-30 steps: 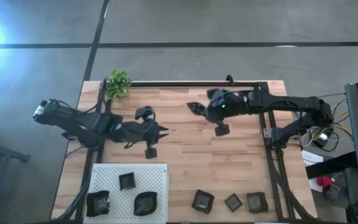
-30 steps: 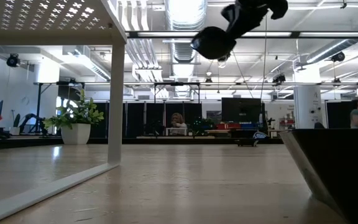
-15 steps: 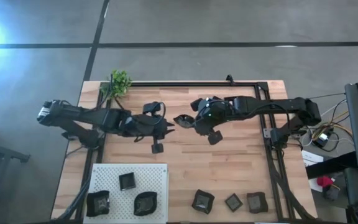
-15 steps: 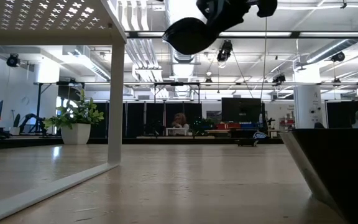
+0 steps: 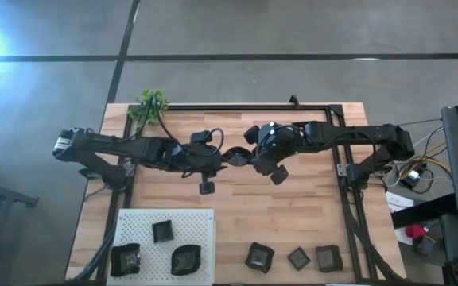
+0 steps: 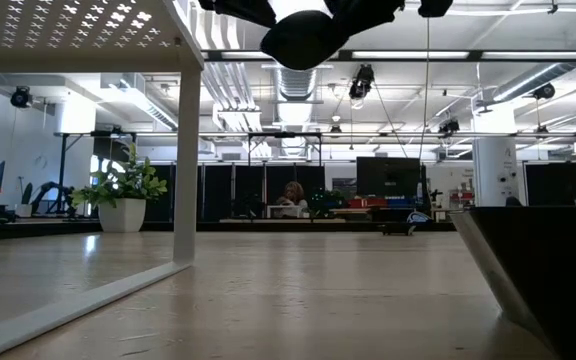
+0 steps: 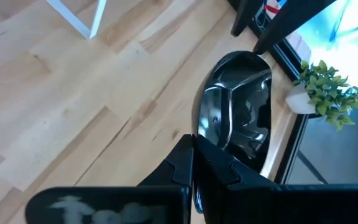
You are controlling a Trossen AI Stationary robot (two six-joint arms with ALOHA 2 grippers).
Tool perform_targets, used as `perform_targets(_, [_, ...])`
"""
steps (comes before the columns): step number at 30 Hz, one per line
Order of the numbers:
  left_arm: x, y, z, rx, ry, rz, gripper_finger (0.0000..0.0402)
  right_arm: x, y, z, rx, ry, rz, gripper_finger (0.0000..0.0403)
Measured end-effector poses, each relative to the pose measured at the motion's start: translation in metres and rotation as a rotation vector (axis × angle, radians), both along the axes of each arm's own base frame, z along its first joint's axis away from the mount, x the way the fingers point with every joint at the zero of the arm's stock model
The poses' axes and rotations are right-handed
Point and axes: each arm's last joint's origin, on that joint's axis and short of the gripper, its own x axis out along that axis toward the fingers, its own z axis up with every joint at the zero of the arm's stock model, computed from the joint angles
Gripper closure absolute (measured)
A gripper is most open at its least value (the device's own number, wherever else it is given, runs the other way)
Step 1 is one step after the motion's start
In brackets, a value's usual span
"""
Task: Pick & Place Mini shaped plates
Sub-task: Stack the leaf shaped plate on top of the leaf shaped plate on the shelf
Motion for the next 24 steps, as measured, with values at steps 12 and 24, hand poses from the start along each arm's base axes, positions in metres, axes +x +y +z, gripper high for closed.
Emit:
perform_targets(12, [0.0029, 0.0004, 0.0017, 0.113, -0.003, -0.077, 0.0330, -0.0003, 0.0001, -0.0009, -0.020, 0.004, 0.029, 0.0395])
perform_targets(24, [0.0039, -0.0008, 0.0033, 0.193, -0.004, -0.132, 0.0330, -0.0004, 0.0002, -0.0012, -0.009, 0.006, 0.019, 0.0395])
